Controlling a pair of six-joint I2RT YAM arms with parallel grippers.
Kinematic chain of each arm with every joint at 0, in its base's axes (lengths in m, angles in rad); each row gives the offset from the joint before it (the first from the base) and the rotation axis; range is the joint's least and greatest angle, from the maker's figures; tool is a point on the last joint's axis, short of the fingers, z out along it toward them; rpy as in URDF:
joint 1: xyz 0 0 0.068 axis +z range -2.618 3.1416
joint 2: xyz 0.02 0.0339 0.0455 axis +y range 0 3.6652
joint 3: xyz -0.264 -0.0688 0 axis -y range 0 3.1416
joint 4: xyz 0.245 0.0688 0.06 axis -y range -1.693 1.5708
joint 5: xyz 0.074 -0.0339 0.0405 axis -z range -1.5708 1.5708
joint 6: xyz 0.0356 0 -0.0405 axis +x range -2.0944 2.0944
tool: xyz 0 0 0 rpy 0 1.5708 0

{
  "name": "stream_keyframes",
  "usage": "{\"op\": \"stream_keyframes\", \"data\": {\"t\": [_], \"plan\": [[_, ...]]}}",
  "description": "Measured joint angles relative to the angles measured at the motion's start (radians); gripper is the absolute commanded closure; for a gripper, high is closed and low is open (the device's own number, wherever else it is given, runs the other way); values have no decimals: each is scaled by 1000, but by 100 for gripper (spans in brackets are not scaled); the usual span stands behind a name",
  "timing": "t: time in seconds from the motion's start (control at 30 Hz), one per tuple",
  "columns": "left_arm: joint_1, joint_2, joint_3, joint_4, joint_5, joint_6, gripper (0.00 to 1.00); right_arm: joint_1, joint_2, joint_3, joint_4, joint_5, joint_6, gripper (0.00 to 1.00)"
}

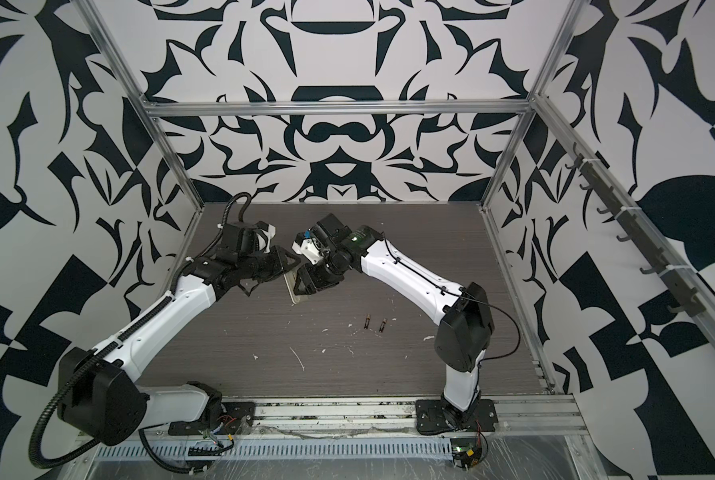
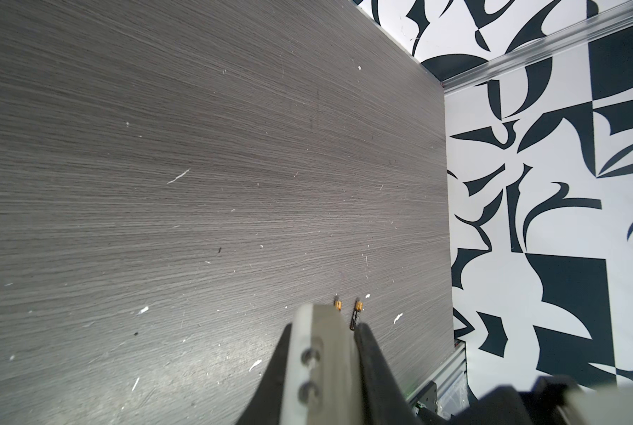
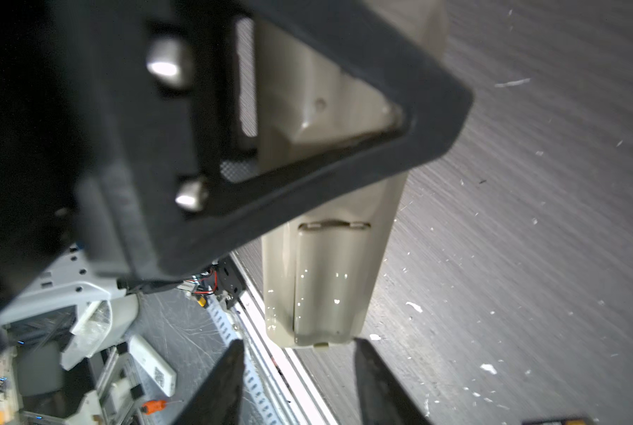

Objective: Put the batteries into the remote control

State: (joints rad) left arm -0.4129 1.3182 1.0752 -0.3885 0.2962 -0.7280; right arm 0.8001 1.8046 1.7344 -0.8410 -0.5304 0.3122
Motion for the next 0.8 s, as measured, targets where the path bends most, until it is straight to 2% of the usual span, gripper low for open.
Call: {"op": "stream_keyframes", "data": {"t": [0.33,0.6,0.8], "plan": [[0,0,0,2,32,3,100,-9,-6,0,0,1,-1,38],[0,1,0,4,53,3,100,-9,-3,0,1,-13,-5,52],[0,2,0,11,67,3,100,-9,-3,0,2,-20,-4,54]]}}
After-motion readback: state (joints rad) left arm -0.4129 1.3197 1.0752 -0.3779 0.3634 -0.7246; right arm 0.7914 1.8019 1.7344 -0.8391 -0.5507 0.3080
